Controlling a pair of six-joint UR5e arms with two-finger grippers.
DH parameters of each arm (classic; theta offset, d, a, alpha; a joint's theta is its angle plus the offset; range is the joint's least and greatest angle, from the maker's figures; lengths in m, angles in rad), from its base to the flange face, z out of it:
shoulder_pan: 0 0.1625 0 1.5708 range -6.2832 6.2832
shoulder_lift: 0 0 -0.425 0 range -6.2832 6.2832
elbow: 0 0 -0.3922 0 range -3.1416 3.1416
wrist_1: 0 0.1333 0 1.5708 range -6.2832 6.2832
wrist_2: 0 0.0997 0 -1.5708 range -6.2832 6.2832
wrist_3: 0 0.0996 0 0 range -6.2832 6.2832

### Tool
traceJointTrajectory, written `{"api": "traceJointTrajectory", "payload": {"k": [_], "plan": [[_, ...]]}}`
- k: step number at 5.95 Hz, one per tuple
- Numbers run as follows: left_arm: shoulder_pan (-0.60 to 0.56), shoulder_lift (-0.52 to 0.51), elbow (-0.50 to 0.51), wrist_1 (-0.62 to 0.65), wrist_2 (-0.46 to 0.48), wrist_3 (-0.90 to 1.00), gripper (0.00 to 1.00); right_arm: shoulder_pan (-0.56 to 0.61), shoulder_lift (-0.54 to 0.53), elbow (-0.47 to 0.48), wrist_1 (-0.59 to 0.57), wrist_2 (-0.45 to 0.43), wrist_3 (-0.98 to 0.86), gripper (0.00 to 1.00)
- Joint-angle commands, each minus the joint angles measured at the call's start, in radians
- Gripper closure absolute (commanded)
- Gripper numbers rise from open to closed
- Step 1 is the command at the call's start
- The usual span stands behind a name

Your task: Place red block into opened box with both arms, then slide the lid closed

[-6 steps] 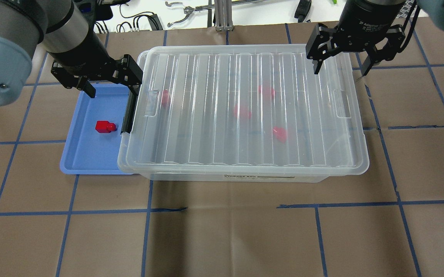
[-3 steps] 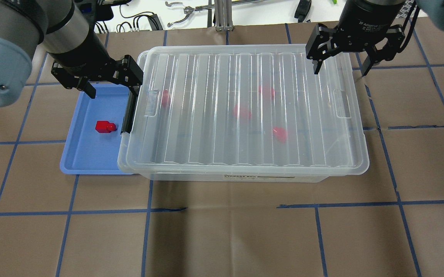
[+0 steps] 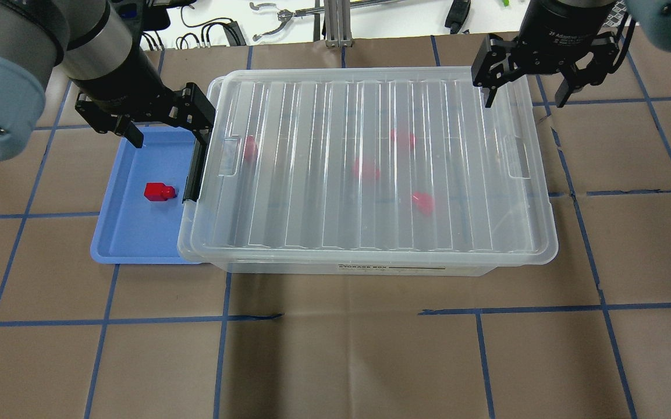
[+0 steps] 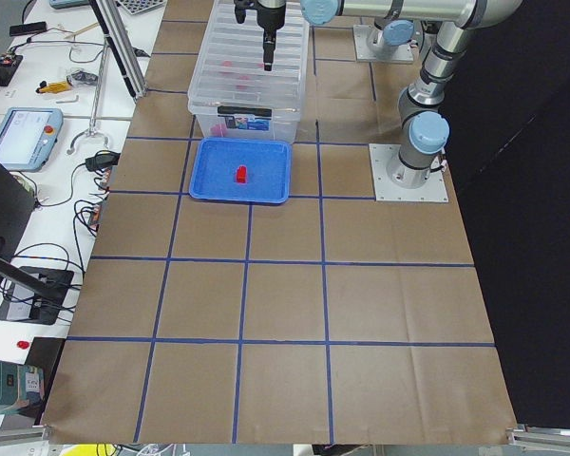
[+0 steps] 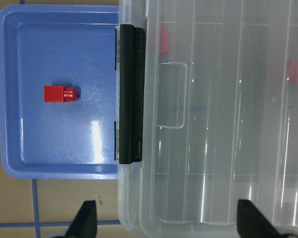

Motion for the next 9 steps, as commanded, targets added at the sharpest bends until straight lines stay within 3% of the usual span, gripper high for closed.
{"api": "traceJointTrajectory", "payload": {"k": [1, 4, 6, 9], "plan": [[0.026, -0.006, 0.018, 0.0, -0.003, 0.05, 0.02, -0.06, 0.002, 0.073, -0.097, -0.005, -0.075, 0.0], [0.074, -0.006, 0.014, -0.007, 0.005, 0.358, 0.02, -0.115, 0.002, 0.22, -0.27, -0.005, -0.11, 0.0], [0.176, 0.004, -0.016, -0.015, 0.008, 0.667, 0.02, -0.185, 0.002, 0.297, -0.3, -0.002, -0.221, 0.0], [0.207, -0.008, -0.038, -0.024, 0.012, 0.901, 0.02, -0.195, 0.0, 0.387, -0.338, -0.004, -0.265, 0.0]]}}
